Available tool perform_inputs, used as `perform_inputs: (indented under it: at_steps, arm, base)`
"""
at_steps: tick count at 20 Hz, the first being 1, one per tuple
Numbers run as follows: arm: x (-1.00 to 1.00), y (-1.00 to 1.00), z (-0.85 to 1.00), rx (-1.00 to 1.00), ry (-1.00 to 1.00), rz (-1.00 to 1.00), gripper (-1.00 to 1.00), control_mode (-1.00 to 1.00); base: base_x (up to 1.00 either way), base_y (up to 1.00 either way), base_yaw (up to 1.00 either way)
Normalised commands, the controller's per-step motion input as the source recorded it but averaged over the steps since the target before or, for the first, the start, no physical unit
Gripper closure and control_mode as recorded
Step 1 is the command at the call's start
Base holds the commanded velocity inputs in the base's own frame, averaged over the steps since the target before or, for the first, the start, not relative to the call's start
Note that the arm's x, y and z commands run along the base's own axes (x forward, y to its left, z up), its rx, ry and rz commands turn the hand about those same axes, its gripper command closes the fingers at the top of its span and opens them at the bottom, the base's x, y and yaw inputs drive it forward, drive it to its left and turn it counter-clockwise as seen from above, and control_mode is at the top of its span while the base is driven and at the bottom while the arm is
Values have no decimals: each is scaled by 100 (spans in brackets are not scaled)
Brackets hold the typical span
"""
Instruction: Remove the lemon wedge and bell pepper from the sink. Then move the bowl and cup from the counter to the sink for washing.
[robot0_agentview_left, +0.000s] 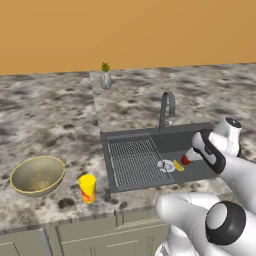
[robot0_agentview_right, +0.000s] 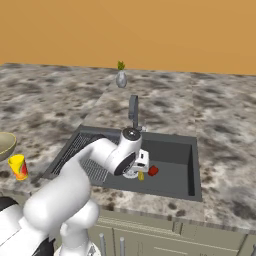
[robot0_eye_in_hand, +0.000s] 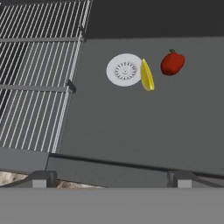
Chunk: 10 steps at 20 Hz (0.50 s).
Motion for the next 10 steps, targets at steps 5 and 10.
perform_inputs:
  at_steps: [5,10]
  arm:
    - [15,0,-14,0,0,0,-100,-100]
    - [15,0,-13,0,0,1,-100,-100]
  base:
    - [0,0,0]
    - [0,0,0]
